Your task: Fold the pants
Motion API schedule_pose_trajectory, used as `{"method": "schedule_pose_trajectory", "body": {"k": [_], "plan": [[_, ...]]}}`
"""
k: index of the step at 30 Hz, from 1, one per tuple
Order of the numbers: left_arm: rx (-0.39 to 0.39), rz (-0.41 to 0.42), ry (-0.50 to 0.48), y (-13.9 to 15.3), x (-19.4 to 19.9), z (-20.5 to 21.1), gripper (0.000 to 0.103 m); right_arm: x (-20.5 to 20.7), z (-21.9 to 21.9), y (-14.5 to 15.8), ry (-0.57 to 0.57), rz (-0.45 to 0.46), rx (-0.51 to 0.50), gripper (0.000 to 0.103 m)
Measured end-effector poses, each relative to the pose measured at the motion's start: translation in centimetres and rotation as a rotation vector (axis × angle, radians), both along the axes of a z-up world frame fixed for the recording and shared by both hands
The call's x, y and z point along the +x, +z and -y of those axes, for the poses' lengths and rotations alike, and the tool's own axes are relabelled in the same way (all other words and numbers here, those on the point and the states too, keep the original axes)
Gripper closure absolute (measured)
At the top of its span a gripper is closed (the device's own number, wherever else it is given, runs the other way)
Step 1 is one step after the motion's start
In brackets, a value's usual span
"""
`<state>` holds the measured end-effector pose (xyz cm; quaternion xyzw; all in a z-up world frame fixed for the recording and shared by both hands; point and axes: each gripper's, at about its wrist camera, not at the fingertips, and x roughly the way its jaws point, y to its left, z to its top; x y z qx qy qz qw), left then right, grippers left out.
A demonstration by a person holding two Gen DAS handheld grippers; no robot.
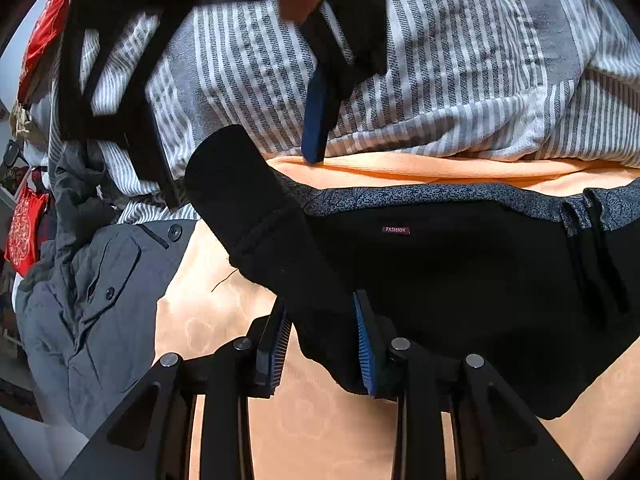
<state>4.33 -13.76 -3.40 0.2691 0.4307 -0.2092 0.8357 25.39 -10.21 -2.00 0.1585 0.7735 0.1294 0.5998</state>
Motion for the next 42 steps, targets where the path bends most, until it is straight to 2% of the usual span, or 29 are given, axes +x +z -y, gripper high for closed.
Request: {"method": "schedule_pose_trajectory", "body": {"k": [4, 5, 6, 7, 8, 12, 16, 23, 29, 34, 42], "plan": [[0.005, -0.003, 0.0, -0.1, 0.1, 0.2, 0.071, 0.7, -1.3, -2.7, 0.033, -0.061, 0.0, 0.022], [0.006, -0.005, 0.003, -0.2, 0.2, 0.2, 0.071, 0.7, -1.5, -3.1, 0.044, -0.068, -0.001, 0.028], [0.006, -0.01, 0.004, -0.2, 0.3, 0.2, 0.071, 0.6, -1.6, -3.4, 0.051, -0.071, -0.005, 0.04], [0.006, -0.018, 0.006, -0.4, 0.3, 0.1, 0.071, 0.4, -1.7, -3.6, 0.049, -0.079, 0.012, 0.075], [0.005, -0.02, 0.006, -0.4, 0.3, 0.1, 0.071, 0.2, -1.4, -3.6, 0.041, -0.086, 0.022, 0.083], [-0.038, 0.003, -0.027, 0.4, -0.3, 0.0, 0.071, -0.9, 0.0, -2.3, 0.026, -0.035, 0.046, 0.087], [-0.132, -0.02, -0.059, 2.5, -1.2, -0.4, 0.071, -2.8, 3.2, -0.4, -0.092, 0.021, 0.119, 0.087], [-0.303, -0.155, -0.077, 6.2, -2.3, 0.1, 0.071, -8.5, 9.7, 3.4, -0.337, 0.146, 0.244, 0.087], [-0.262, -0.113, -0.16, 6.8, -5.9, 4.3, 0.071, -14.0, 14.4, 5.7, -0.52, 0.23, 0.286, 0.087], [-0.267, -0.138, -0.237, 7.7, -8.7, 6.5, 0.071, -19.9, 17.9, 7.7, -0.632, 0.311, 0.333, 0.087], [-0.239, -0.182, -0.439, 8.3, -15.2, 12.4, 0.071, -31.6, 24.7, 9.2, -0.845, 0.418, 0.365, 0.087]]}}
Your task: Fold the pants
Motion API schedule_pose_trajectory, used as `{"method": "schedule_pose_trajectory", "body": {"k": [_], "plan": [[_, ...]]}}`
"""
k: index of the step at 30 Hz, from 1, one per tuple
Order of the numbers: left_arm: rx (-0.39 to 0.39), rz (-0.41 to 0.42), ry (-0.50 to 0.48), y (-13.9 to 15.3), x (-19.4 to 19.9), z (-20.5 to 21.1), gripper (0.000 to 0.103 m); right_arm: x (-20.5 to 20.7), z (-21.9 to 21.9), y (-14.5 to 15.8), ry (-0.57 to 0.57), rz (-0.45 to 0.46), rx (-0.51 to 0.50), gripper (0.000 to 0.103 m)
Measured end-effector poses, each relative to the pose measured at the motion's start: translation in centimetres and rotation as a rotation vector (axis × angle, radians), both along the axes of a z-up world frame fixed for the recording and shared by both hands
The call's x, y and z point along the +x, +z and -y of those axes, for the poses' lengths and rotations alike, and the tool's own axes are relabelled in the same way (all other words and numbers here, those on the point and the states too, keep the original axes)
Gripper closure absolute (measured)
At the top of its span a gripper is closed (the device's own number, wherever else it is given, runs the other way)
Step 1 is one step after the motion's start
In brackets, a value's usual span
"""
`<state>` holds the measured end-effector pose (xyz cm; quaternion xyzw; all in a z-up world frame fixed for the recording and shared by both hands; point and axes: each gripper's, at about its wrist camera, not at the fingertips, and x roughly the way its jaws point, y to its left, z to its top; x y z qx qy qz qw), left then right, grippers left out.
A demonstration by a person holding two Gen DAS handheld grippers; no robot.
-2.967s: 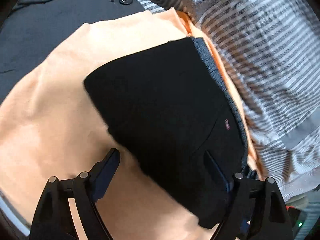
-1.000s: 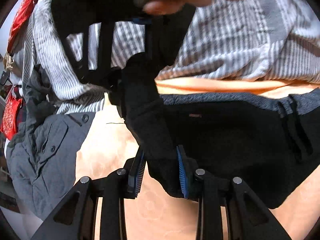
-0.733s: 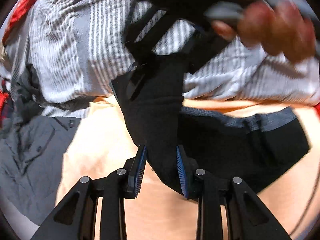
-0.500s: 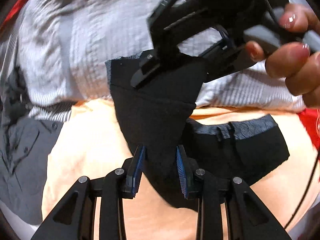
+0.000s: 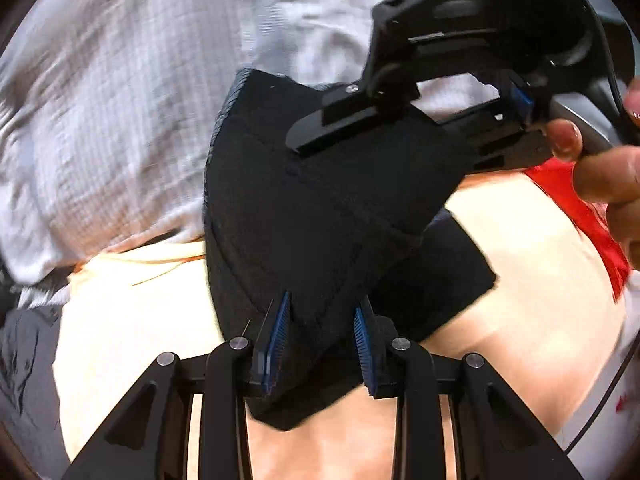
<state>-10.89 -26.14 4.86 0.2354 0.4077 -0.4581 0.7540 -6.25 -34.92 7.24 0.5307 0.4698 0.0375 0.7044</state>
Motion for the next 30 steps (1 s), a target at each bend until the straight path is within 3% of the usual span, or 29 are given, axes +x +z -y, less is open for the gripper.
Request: {"method": "schedule_pose_trajectory", "body": {"k": [9, 14, 17, 19, 21, 25, 28, 30], "plan": [[0.084, -0.013, -0.181, -3.9, -6.8, 6.9, 0.071, -11.1, 5.9, -3.0, -0.214, -0.01, 0.053, 0.087], [0.164, -0.014, -0.192, -7.5, -8.1, 9.3, 0.071, -14.3, 8.6, -8.4, -0.294, -0.073, 0.082, 0.087], [0.191, 0.011, -0.19, -8.3, -8.5, 9.7, 0.071, -15.6, 9.4, -11.0, -0.338, -0.098, 0.116, 0.087], [0.211, 0.035, -0.203, -8.5, -9.2, 9.6, 0.062, -16.2, 9.6, -11.8, -0.352, -0.106, 0.128, 0.087], [0.214, 0.025, -0.218, -8.4, -9.9, 9.8, 0.053, -16.6, 9.5, -12.1, -0.362, -0.107, 0.141, 0.087], [0.213, 0.0, -0.223, -6.9, -10.3, 8.8, 0.053, -17.2, 9.5, -11.8, -0.358, -0.143, 0.103, 0.081], [0.206, -0.014, -0.186, -5.4, -9.0, 7.6, 0.053, -18.0, 9.8, -10.6, -0.336, -0.216, 0.01, 0.068], [0.207, -0.005, -0.123, -4.9, -6.6, 7.1, 0.053, -18.3, 9.6, -9.5, -0.312, -0.265, -0.071, 0.067]]}}
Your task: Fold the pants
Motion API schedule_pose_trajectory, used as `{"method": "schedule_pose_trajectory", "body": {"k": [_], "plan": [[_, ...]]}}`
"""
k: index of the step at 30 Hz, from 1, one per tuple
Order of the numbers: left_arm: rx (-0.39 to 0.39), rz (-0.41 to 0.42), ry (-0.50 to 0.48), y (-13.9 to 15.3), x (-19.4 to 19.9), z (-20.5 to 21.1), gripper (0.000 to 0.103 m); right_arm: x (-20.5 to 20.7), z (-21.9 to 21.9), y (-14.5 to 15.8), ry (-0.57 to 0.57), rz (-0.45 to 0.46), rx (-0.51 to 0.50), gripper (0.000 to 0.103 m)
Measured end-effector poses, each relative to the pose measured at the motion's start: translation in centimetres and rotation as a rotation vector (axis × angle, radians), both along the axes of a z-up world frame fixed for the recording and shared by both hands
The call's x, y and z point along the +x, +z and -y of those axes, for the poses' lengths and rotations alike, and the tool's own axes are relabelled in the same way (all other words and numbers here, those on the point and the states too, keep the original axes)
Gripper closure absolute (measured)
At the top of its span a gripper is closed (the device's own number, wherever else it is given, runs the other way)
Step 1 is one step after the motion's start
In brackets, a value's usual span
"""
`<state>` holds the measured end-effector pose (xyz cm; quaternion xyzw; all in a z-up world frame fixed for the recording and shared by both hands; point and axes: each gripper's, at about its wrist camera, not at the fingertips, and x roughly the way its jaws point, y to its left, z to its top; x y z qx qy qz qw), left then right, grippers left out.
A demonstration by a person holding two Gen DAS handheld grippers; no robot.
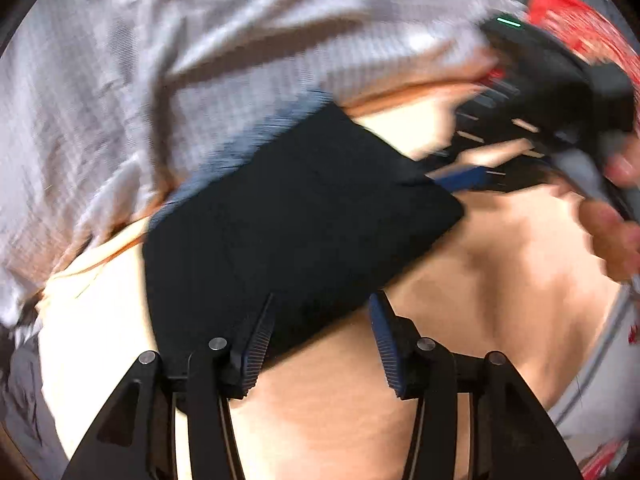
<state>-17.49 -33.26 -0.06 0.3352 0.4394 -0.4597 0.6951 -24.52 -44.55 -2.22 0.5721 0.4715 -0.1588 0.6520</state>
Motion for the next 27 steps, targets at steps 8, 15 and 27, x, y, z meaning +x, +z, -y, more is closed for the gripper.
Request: {"method": "schedule_pose_trajectory", "body": {"k": [8, 15, 27], "plan": [[-0.009, -0.057, 0.347, -0.6, 11.1, -0.3, 0.053, 2.9, 1.1, 3.7, 0.095, -0.014, -0.204, 0.067], [0.064, -0.222, 0.473, -5.9, 15.1, 0.7, 0.053, 7.4, 2.1, 1.2, 0.16, -0.005, -0.204, 0.066], [0.08, -0.128, 0.291, -6.5, 8.1, 3.5, 0.053, 6.0, 1.0, 0.7, 0.156, -0.088, -0.191, 0.092]]}}
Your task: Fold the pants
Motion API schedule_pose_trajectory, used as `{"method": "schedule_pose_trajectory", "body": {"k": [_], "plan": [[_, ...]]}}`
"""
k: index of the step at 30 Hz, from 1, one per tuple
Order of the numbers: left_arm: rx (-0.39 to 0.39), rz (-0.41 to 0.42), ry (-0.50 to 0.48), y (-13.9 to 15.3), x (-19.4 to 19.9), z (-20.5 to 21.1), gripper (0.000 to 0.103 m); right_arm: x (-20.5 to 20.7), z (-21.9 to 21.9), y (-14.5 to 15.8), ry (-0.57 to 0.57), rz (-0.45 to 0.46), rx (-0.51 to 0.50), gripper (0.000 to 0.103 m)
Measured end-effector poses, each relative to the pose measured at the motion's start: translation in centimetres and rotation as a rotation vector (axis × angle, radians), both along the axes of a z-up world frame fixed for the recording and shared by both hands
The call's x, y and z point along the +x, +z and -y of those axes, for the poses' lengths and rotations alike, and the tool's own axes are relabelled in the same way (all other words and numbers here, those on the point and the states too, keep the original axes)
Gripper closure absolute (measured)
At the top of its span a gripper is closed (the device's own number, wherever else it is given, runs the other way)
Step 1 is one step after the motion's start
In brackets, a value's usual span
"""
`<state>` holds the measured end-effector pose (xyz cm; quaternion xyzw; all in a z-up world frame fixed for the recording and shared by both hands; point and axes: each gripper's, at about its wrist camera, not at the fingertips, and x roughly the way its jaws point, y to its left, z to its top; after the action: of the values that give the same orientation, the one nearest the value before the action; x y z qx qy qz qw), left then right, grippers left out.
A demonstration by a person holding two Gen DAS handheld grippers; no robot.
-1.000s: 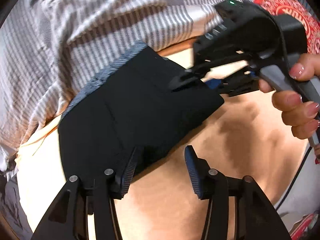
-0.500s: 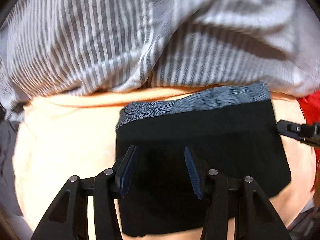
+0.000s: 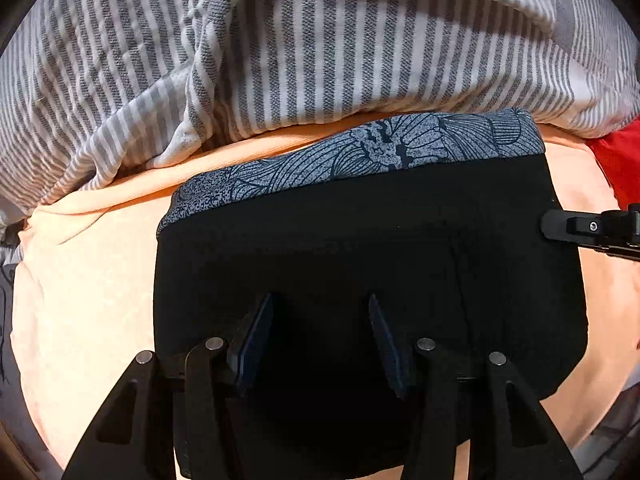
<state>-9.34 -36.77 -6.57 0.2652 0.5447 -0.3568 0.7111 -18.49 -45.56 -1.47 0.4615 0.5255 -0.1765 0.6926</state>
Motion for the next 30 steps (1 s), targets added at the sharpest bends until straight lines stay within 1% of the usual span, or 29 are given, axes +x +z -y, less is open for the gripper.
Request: {"method": "schedule_pose_trajectory", "body": {"k": [2, 5, 9, 10, 12, 14, 15, 18, 21, 23, 24, 25, 27, 29, 30], "plan": [[-0.007, -0.02, 0.012, -0.1, 0.1, -0.3, 0.052, 0.0, -0.2, 0.2, -0.008, -0.022, -0.023, 0.091], [-0.003, -0.037, 0.021, -0.1, 0.8, -1.0, 0.051, 0.0, -1.2, 1.2, 0.036, -0.072, -0.094, 0.089], [0.003, -0.033, 0.033, 0.0, 0.9, -1.1, 0.051, -1.3, -2.2, 3.0, 0.058, -0.128, -0.148, 0.089], [0.001, -0.031, 0.036, 0.0, 0.8, -1.2, 0.051, -1.5, -2.7, 3.6, 0.068, -0.134, -0.165, 0.089], [0.0, -0.028, 0.04, 0.4, 0.4, -1.0, 0.05, -1.7, -3.9, 4.8, 0.092, -0.107, -0.181, 0.089], [0.019, -0.007, 0.058, 0.6, 0.5, -1.3, 0.039, -1.5, -5.1, 5.3, 0.114, -0.095, -0.191, 0.088], [0.027, -0.001, 0.07, 0.6, 0.7, -1.6, 0.03, -1.4, -5.6, 5.2, 0.123, -0.095, -0.189, 0.087], [0.012, -0.042, 0.094, 0.5, 1.5, -2.3, 0.03, -1.0, -6.5, 4.0, 0.131, -0.109, -0.166, 0.086], [0.015, -0.029, 0.077, 0.7, 1.3, -2.3, 0.03, -0.3, -7.0, 2.9, 0.135, -0.119, -0.159, 0.086], [0.015, -0.023, 0.08, 0.7, 1.3, -2.4, 0.03, -0.5, -6.9, 2.4, 0.138, -0.129, -0.156, 0.083], [0.017, -0.02, 0.083, 0.7, 1.2, -2.4, 0.028, -0.6, -6.9, 2.1, 0.137, -0.131, -0.15, 0.083], [0.025, -0.009, 0.091, 0.8, 1.2, -2.5, 0.022, -0.6, -6.9, 1.8, 0.136, -0.136, -0.144, 0.082], [0.035, 0.001, 0.103, 0.5, 1.2, -2.7, 0.016, -0.8, -6.7, 1.5, 0.131, -0.134, -0.13, 0.078], [0.034, -0.011, 0.112, 0.2, 1.8, -2.0, 0.016, -0.7, -6.5, 1.2, 0.12, -0.117, -0.1, 0.066], [0.037, -0.01, 0.111, 0.4, 1.8, -2.1, 0.016, -0.7, -6.5, 1.1, 0.118, -0.11, -0.091, 0.063]]}}
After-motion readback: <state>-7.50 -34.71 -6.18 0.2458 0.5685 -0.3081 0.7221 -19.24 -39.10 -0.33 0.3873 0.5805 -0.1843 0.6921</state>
